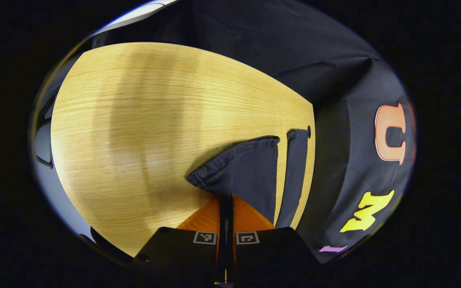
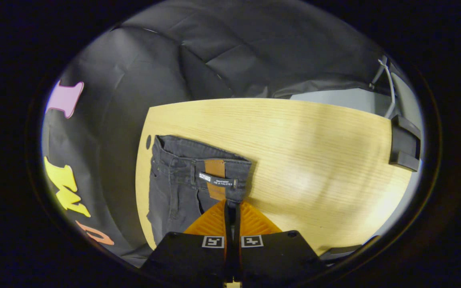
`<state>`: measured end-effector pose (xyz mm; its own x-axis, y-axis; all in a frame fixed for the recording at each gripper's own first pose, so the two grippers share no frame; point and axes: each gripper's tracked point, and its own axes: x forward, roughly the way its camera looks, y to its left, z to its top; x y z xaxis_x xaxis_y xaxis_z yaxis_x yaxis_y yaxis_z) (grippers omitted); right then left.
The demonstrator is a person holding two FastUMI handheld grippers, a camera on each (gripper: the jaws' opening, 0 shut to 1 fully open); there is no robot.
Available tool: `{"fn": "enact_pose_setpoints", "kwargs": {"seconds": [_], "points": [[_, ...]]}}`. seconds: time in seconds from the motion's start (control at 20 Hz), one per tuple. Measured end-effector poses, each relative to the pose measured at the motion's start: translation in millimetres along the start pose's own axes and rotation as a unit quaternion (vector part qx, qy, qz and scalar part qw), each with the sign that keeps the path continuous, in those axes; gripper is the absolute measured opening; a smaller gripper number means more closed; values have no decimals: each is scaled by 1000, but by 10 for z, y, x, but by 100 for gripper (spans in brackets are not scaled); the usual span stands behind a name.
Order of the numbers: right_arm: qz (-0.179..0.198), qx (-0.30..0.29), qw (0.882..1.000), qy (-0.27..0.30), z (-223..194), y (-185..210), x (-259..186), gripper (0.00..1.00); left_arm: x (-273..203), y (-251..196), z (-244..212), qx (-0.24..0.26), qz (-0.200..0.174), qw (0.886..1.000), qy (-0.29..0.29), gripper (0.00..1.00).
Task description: Grasp the waist and the cuffs of the jeans and fold them to make the two legs overlap; first hold the waist and fold one-third of the jeans toward the cuffs, then hold the cuffs and fold the remaining one-third in the same direction to finish folding.
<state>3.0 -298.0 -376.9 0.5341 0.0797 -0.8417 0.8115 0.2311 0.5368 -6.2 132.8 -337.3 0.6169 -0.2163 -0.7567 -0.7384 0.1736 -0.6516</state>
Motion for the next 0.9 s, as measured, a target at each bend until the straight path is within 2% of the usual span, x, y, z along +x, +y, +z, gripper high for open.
{"fn": "enact_pose_setpoints", "kwargs": {"seconds": [0.4,0.7,0.9], "points": [[60,-41,997,-6,33,534,-319,0,-296,-644,-5,103,-34,994,13,4],[101,-69,992,-2,163,1210,-421,0,-195,-1249,109,188,-40,981,30,4],[111,-90,990,1,261,1615,-375,1,-41,-1712,212,232,-42,971,42,4]]}}
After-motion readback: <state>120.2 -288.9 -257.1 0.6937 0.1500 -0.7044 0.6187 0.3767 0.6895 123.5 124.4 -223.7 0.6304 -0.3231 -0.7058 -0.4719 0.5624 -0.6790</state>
